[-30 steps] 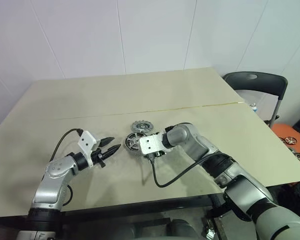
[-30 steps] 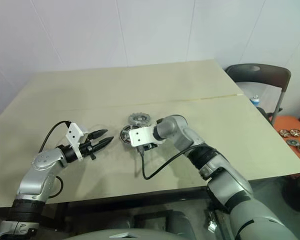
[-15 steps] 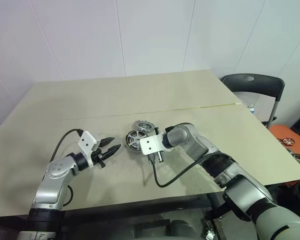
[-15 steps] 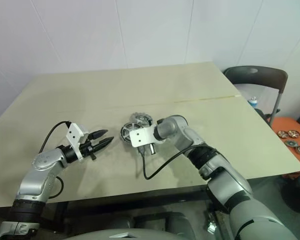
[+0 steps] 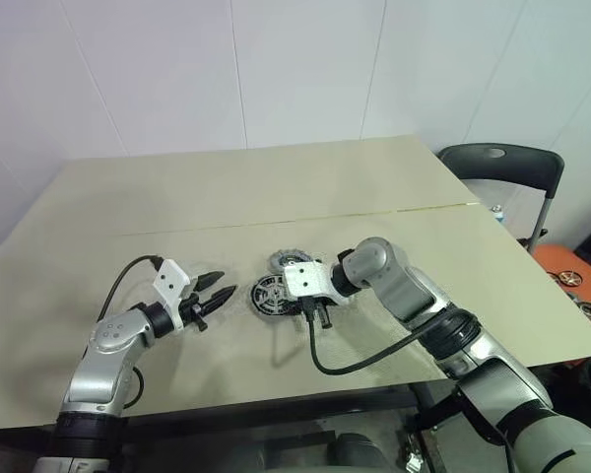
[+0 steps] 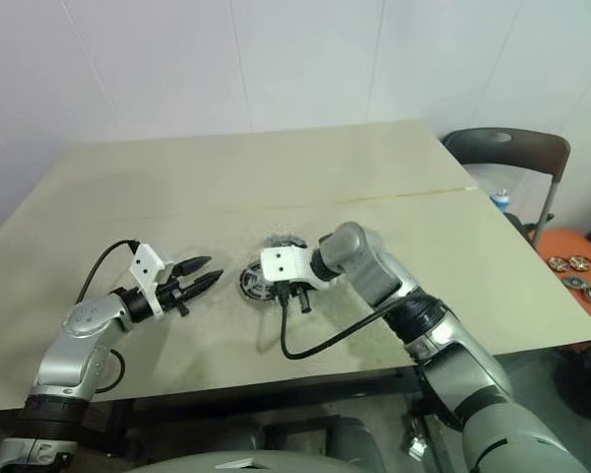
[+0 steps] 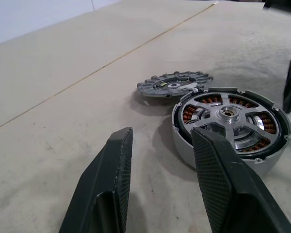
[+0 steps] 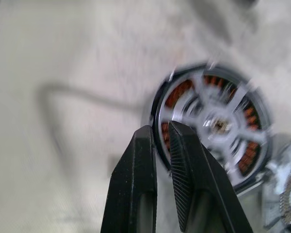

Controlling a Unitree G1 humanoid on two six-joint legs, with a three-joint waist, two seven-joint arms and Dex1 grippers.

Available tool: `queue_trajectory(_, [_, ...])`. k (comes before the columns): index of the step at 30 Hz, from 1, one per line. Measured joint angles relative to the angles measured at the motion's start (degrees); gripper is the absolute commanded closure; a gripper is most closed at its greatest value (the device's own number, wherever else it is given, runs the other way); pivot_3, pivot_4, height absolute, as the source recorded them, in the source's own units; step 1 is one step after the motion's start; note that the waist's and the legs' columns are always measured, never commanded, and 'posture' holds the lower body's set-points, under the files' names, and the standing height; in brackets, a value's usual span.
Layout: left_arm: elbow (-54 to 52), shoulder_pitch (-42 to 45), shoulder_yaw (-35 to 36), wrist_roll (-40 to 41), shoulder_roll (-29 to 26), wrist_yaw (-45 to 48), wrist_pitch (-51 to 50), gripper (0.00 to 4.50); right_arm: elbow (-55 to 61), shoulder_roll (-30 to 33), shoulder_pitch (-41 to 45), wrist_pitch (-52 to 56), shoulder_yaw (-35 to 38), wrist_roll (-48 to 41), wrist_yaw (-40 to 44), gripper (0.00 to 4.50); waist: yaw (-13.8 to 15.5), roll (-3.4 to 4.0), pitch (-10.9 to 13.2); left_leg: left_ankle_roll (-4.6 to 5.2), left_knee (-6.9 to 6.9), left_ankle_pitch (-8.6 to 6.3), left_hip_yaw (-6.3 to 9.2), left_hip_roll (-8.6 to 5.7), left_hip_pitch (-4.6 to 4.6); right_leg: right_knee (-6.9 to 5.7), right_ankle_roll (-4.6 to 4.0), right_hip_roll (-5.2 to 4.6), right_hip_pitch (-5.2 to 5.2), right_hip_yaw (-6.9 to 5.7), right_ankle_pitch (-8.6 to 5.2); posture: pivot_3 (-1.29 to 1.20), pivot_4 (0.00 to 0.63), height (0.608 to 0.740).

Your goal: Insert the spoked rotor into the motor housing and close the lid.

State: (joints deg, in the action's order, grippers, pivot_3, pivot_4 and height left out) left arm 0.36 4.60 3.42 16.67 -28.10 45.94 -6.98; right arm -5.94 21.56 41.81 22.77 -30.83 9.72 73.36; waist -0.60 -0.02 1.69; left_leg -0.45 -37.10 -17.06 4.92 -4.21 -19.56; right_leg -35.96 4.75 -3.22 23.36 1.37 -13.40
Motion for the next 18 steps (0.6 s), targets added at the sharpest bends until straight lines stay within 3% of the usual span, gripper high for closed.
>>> queue_trajectory(6, [0.0,0.0,-0.4,-0.3,0.1,0.0,0.0,2.45,-4.0,-5.6,-0.5,1.6,-2.2,0.5,-5.6,3.99,0.0,-0.03,0.0,-0.01,-0.01,0.01,-0.01,-0.02,0.0,-0.03,0.0,-0.01,0.01,0.0,0.0,0.0,0.0,0.74])
queue_trajectory(9, [0.2,0.0,-0.4,-0.4,0.0,0.0,0.0,2.45,-5.6,-6.1,-0.4,2.6,-0.7,-1.4,-6.2,3.42,0.2,-0.08,0.0,0.0,-0.03,0.0,-0.01,-0.07,-0.01,-0.01,0.0,-0.04,0.0,0.0,0.0,0.0,0.0,0.74])
queue_trajectory(15, [0.3,0.0,-0.4,-0.6,0.0,0.0,0.0,2.45,-10.0,-6.2,4.7,8.2,8.3,-8.4,-6.4,1.44,0.0,-0.06,0.1,-0.01,0.03,0.0,0.01,-0.03,0.0,-0.01,-0.01,-0.02,0.03,0.0,0.0,0.0,0.0,0.74])
queue_trajectory(18, [0.3,0.0,-0.4,-0.8,0.0,0.0,0.1,2.45,-11.2,-5.8,5.6,13.9,12.1,-13.3,-4.6,1.44,0.0,-0.06,0.1,0.0,0.05,0.0,0.0,-0.03,-0.02,0.03,-0.01,-0.03,0.03,0.0,0.0,0.0,0.0,0.74])
